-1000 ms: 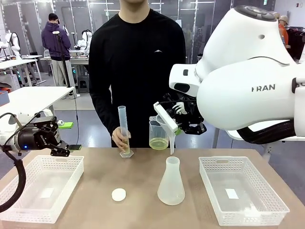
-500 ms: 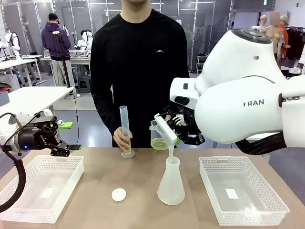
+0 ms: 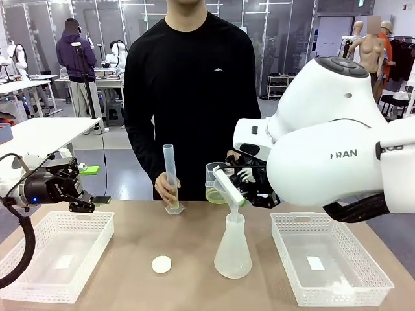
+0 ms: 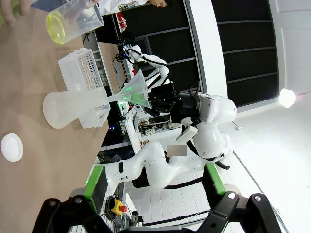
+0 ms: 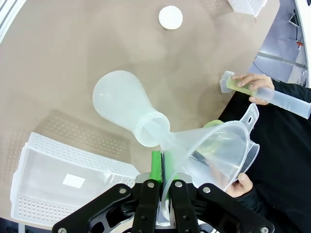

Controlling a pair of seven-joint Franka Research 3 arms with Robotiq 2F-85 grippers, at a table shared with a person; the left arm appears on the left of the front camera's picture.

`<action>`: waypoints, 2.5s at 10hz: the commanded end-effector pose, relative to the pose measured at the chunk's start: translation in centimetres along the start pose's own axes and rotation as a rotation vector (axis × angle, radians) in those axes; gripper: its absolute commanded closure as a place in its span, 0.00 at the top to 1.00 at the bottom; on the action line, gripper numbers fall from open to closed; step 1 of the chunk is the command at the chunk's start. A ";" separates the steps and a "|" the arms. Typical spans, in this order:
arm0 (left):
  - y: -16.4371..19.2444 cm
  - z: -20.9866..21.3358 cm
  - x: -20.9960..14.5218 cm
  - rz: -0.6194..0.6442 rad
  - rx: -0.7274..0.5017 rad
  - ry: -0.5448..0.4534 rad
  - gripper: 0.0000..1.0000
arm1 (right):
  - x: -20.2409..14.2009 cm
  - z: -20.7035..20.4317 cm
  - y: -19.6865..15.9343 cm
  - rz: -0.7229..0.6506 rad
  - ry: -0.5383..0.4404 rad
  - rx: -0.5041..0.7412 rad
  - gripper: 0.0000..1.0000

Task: Prepare the solutions needed for the experiment.
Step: Pick up the Plastic Funnel and insert it into the Big flask, then once the solution is in the Big flask , pick up the Plastic Funnel and place it back into the right Organizing basket.

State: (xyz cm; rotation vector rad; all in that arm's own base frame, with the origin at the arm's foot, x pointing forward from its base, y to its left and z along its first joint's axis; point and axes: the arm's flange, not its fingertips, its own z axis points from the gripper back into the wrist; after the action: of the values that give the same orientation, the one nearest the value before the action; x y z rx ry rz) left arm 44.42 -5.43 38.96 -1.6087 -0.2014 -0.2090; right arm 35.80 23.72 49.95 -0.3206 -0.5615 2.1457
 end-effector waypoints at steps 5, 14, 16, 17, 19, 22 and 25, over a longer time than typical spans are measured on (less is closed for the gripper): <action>-0.1 -0.1 0.0 -0.007 -0.006 -0.002 1.00 | -1.1 -3.6 1.2 0.014 -0.058 -0.031 0.04; -0.1 -0.1 0.0 -0.007 -0.006 -0.002 1.00 | -1.4 -5.0 2.1 -0.002 -0.051 -0.009 0.23; -0.1 -0.1 0.0 -0.007 -0.006 -0.002 1.00 | -1.4 -4.9 2.3 0.001 -0.042 -0.016 0.42; -0.1 -0.1 0.0 -0.007 -0.006 -0.002 1.00 | -1.4 -5.0 2.4 0.004 -0.038 -0.016 0.28; -0.1 -0.1 0.0 -0.007 -0.006 -0.002 1.00 | -1.3 -4.8 2.5 0.006 -0.032 -0.014 0.47; -0.1 -0.1 0.0 -0.007 -0.006 -0.002 1.00 | -0.9 -4.9 2.1 -0.017 -0.032 0.004 0.80; -0.1 -0.1 0.0 -0.007 -0.006 -0.002 1.00 | -0.9 -4.9 2.1 -0.017 -0.032 0.004 0.80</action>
State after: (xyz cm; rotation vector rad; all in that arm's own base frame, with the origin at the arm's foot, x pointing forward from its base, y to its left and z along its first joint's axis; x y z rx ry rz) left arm 44.42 -5.43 38.96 -1.6087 -0.2014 -0.2090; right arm 36.87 23.30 44.62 -0.2742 -0.5690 2.1408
